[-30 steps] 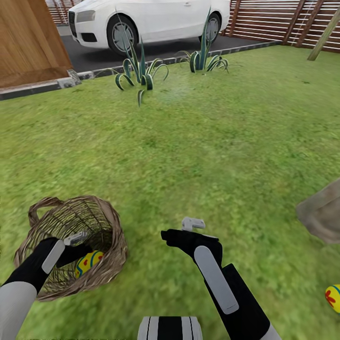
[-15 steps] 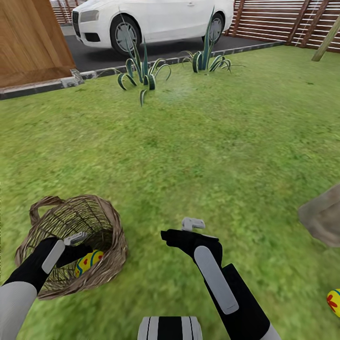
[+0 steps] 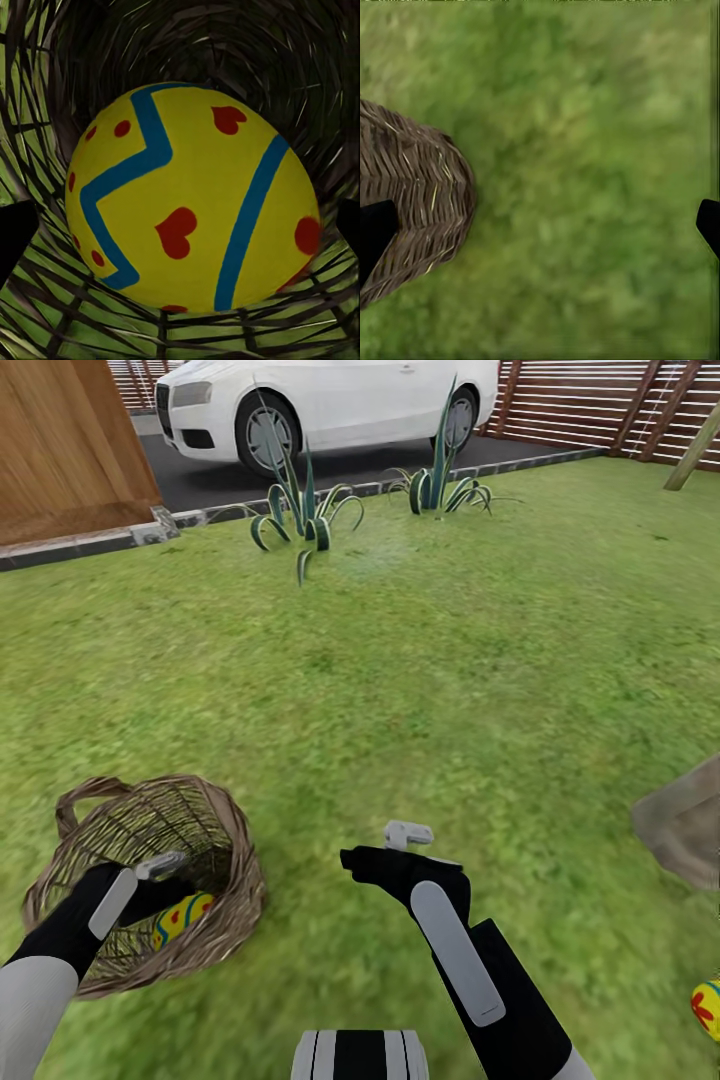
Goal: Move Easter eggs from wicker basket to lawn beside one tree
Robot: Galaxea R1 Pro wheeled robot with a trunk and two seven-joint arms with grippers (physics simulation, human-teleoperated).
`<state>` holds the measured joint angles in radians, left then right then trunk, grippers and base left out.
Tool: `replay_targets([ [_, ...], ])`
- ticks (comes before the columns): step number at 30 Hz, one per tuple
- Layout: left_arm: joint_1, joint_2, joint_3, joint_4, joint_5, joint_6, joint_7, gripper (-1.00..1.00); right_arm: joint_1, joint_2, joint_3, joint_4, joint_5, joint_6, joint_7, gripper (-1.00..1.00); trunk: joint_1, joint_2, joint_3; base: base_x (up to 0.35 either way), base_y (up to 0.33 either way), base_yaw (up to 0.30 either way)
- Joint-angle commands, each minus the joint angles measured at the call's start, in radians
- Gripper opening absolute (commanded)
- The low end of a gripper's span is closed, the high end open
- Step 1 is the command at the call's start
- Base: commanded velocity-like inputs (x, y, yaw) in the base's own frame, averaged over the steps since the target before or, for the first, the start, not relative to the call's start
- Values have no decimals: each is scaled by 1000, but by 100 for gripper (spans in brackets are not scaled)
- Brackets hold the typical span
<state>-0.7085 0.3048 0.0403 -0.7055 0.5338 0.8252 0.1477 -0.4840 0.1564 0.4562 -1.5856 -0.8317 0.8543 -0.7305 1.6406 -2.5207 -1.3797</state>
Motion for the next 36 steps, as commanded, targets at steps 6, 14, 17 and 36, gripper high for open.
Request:
replay_targets([
  [6, 0, 0, 1, -2, 11, 5, 9, 100, -1, 0, 2, -1, -9, 2, -11, 100, 0, 0, -1, 92, -94, 113],
  [14, 0, 0, 1, -2, 11, 5, 9, 100, -1, 0, 3, -1, -10, 2, -11, 100, 0, 0, -1, 164, -10, 31],
  [17, 0, 0, 1, -2, 11, 5, 9, 100, -1, 0, 4, -1, -10, 2, -10, 100, 0, 0, -1, 53, -1, 8],
  [36, 0, -1, 1, -2, 11, 5, 10, 100, 1, 0, 4, -1, -9, 3, -11, 100, 0, 0, -1, 5, -3, 136],
])
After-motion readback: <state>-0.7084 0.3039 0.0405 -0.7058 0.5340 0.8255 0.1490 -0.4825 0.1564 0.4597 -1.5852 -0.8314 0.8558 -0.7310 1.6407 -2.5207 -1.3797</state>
